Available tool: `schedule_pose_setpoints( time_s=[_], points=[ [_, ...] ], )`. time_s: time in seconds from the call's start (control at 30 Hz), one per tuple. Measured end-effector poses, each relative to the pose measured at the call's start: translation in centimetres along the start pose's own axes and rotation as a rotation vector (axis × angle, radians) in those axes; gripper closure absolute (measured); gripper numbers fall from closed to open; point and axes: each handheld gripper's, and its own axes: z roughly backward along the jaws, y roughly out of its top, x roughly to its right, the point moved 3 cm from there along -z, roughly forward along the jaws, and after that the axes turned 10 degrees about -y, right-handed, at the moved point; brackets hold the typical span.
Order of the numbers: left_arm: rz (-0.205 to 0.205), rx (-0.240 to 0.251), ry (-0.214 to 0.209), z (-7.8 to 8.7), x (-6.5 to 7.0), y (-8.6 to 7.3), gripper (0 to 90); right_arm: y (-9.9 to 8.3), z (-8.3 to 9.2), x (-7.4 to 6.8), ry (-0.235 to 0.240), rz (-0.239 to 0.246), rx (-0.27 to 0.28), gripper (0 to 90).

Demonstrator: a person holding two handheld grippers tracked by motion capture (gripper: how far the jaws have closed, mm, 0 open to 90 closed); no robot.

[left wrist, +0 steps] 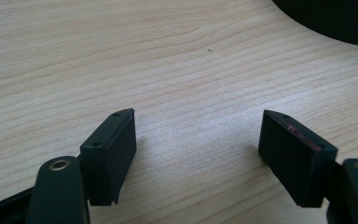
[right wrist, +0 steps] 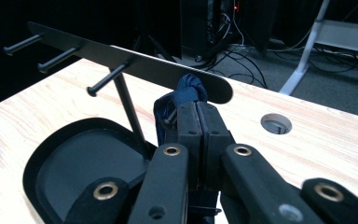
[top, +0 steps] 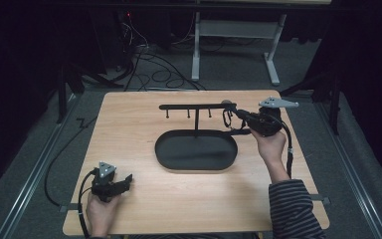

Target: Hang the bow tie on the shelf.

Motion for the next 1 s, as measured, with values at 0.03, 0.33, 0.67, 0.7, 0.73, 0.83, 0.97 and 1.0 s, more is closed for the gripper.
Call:
schedule_pose_setpoints(
  time_s=[0.03, 0.33, 0.67, 0.7, 0.73, 0.83, 0.97, 1.0],
  points=[
    [-0.001, 0.000, 0.000, 0.0, 0.0, 0.0, 28.0, 0.0, 0.0, 0.1, -0.003, -0.002, -0.003, 90.0],
    [0.001, 0.002, -0.001, 0.0, 0.0, 0.0, 28.0, -0.4, -0.7, 0.6, -0.021, -0.024, -0.027, 90.0],
    [0.002, 0.002, -0.001, 0.0, 0.0, 0.0, 27.9, -1.1, -1.2, 0.7, -0.016, -0.043, -0.053, 86.1],
    [0.002, 0.002, -0.001, 0.0, 0.0, 0.0, 27.9, -1.2, -1.2, 0.7, -0.015, -0.042, -0.054, 85.2],
    [0.002, 0.002, -0.001, 0.0, 0.0, 0.0, 27.9, -1.2, -1.2, 0.7, -0.016, -0.044, -0.056, 85.2],
    [0.000, 0.002, -0.001, 0.0, 0.0, 0.0, 27.9, -1.3, -1.2, 0.6, -0.013, -0.041, -0.054, 84.0],
    [0.001, 0.002, -0.001, 0.0, 0.0, 0.0, 27.9, -1.3, -0.9, 0.5, -0.012, -0.041, -0.046, 78.8],
    [0.000, 0.001, 0.000, 0.0, 0.0, 0.0, 27.9, -1.2, -0.8, 0.5, -0.012, -0.039, -0.040, 77.7]
  ],
)
